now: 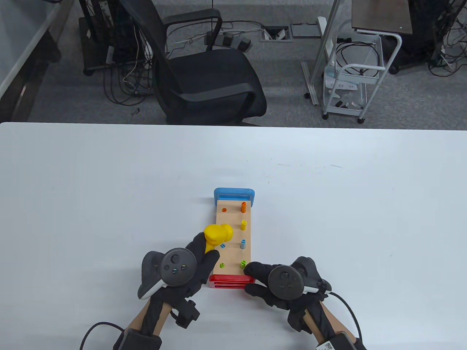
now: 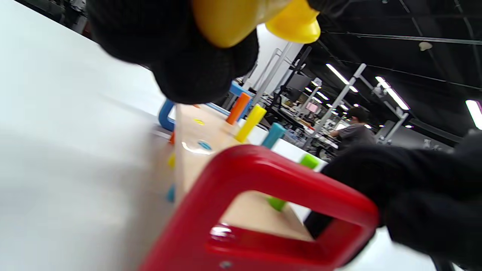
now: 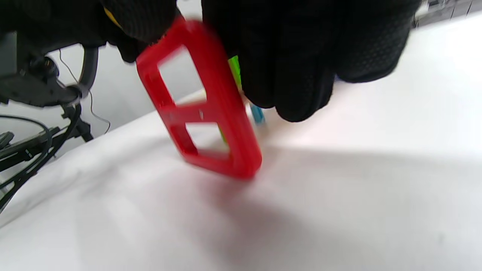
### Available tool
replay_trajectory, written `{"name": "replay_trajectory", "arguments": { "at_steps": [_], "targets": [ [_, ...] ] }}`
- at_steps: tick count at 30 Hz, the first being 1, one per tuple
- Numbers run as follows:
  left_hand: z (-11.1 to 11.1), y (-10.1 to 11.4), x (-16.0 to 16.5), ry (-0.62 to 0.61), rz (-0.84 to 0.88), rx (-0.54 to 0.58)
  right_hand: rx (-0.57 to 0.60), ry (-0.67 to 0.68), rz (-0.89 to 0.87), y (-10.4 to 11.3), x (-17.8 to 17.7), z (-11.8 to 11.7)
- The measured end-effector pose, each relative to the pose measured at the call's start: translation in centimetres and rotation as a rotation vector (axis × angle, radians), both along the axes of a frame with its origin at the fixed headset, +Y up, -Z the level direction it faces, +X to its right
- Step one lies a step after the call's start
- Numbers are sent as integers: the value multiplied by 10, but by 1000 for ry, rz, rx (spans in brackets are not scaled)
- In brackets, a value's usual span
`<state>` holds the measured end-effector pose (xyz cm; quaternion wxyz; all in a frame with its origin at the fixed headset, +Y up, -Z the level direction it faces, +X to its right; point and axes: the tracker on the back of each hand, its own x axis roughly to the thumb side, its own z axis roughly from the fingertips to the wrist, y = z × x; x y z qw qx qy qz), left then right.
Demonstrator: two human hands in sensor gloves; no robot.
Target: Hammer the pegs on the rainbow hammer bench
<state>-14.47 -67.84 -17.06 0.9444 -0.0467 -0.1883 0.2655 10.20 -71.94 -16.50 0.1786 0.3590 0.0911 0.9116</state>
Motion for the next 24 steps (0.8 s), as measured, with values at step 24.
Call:
{"name": "replay_trajectory", "arguments": {
  "at_steps": [24],
  "targets": [
    [48, 12, 54, -402, -109, -51, -54, -16, -402, 23, -16, 30]
  ]
}}
